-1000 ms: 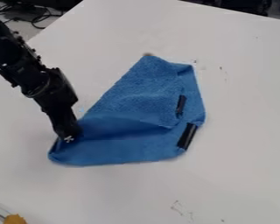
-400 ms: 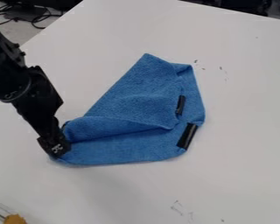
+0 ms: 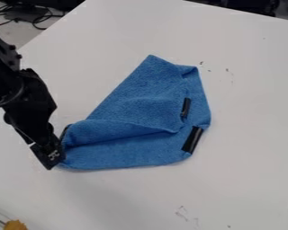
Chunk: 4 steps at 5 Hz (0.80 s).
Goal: Unfold the cloth
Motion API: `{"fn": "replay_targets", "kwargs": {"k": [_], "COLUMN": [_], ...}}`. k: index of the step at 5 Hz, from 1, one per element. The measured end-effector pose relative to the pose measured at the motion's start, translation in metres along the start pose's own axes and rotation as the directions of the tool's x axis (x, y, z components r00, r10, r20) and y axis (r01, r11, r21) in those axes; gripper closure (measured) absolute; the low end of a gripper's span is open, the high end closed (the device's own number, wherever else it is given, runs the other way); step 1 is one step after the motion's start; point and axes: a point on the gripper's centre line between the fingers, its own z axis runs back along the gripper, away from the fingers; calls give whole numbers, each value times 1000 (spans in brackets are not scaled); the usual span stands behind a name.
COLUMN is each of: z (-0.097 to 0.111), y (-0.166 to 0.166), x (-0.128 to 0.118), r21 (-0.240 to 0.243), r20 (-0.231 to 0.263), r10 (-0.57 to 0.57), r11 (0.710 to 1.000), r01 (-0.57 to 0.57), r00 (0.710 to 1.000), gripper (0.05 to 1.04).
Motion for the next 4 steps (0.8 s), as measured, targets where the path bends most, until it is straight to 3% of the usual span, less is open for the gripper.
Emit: {"fn": "replay_targets", "kwargs": {"k": [1,2,3,4], "z": [13,25,29,36], "y": [11,29,46,57], "x": [3,18,43,72], "r21": [55,41,45,88], "r20": [-16,-83,-132,-142], "r10": [224,373,434,475], "r11": [973,928,901,880], "r01": [-223,-371,-432,-467], "r00": [974,924,891,868], "gripper": [84,84,84,84]}}
